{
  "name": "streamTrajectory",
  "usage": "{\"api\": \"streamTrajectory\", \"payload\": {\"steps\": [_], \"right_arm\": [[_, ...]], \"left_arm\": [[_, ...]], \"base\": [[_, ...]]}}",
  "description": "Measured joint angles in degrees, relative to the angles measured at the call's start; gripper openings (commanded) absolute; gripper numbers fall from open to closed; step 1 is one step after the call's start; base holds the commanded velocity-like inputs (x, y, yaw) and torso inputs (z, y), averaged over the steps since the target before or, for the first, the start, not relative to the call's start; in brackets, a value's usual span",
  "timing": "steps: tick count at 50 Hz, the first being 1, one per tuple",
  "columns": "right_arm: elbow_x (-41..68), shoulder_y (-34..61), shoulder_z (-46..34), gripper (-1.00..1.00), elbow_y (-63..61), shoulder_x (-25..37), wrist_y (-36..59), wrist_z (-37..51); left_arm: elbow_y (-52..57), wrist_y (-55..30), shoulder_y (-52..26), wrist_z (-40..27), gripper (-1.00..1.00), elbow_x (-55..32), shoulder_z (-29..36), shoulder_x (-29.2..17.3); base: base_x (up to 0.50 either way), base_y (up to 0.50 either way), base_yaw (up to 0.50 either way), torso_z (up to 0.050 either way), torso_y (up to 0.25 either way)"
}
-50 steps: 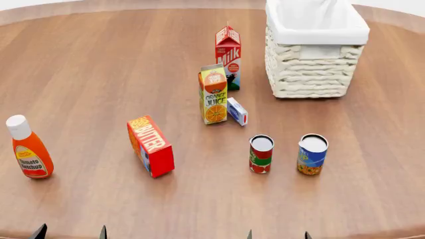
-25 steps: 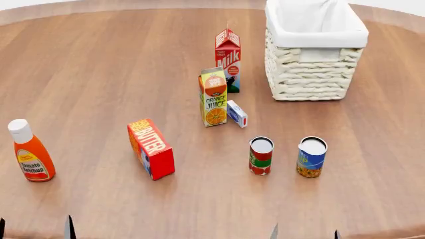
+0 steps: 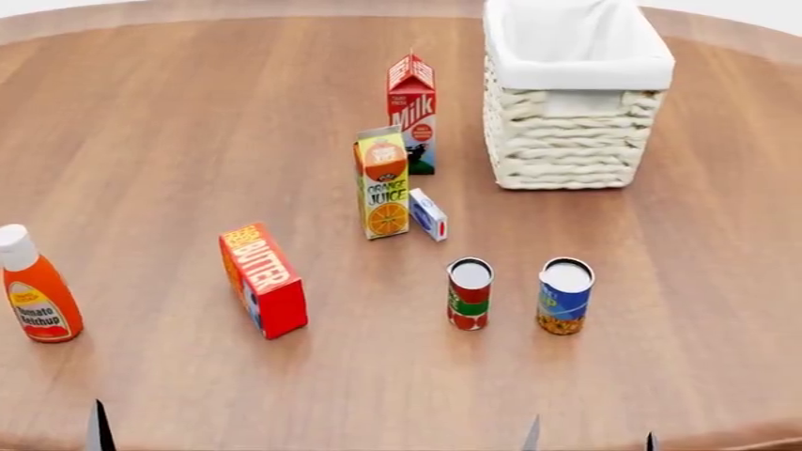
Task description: Pick up the alphabet soup, and put it in the basket.
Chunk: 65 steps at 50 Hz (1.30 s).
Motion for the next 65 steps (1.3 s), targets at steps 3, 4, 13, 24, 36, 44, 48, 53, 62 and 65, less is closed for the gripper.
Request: {"api": "streamTrajectory", "payload": {"steps": [3, 4, 13, 24, 36, 44, 48, 53, 62, 65], "right_arm": [[0.43, 0.03, 0.0, 1.0, -0.08, 0.22, 0.05, 0.26], [0.58, 0.03, 0.0, 1.0, -0.13, 0.29, 0.06, 0.35], [1.71, 0.03, 0.03, 1.0, -0.44, 0.92, 0.11, 1.14], [2.4, 0.19, -0.5, 1.0, -0.22, 1.53, 0.01, 1.85], [2.9, 0.22, -1.16, 1.0, -0.24, 2.1, -0.04, 2.47], [3.22, 0.28, -1.52, 1.0, -0.23, 2.41, 0.05, 2.84], [3.28, 0.35, -1.75, 1.0, -0.15, 2.56, 0.1, 3.03], [3.38, 0.39, -1.99, 1.0, -0.1, 2.78, 0.05, 3.26], [3.72, 0.43, -2.35, 1.0, -0.03, 3.12, -0.09, 3.63], [3.89, 0.46, -2.44, 1.0, 0.03, 3.22, -0.14, 3.73]], "left_arm": [[-0.02, 0.15, 0.02, -0.28, 1.0, -0.13, 0.19, -0.2], [-0.03, 0.2, 0.02, -0.37, 1.0, -0.17, 0.24, -0.27], [0.12, 0.62, 0.17, -1.23, 1.0, -0.53, 0.71, -0.84], [0.18, 0.99, 0.29, -2.11, 1.0, -0.85, 1.28, -1.52], [-0.06, 1.45, 0.26, -2.88, 1.0, -1.08, 1.93, -2.11], [-0.04, 1.56, 0.31, -3.3, 1.0, -1.29, 2.35, -2.53], [-0.05, 1.59, 0.3, -3.5, 1.0, -1.37, 2.55, -2.74], [-0.05, 1.65, 0.3, -3.75, 1.0, -1.44, 2.81, -2.93], [-0.06, 1.76, 0.27, -4.21, 1.0, -1.61, 3.21, -3.29], [-0.07, 1.79, 0.26, -4.36, 1.0, -1.65, 3.35, -3.41]], "base": [[0.0, -0.18, 0.0, 0.0, 0.0], [0.0, -0.18, 0.0, 0.0, 0.0], [0.0, -0.18, 0.0, 0.0, 0.0], [0.0, -0.21, 0.0, 0.0, 0.0], [0.0, -0.2, 0.0, 0.0, 0.0], [0.0, -0.2, 0.0, 0.0, 0.0], [0.0, -0.22, 0.0, 0.0, 0.0], [0.0, -0.19, 0.0, 0.0, 0.0], [0.0, -0.18, 0.0, 0.0, 0.0], [0.0, -0.18, 0.0, 0.0, 0.0]]}}
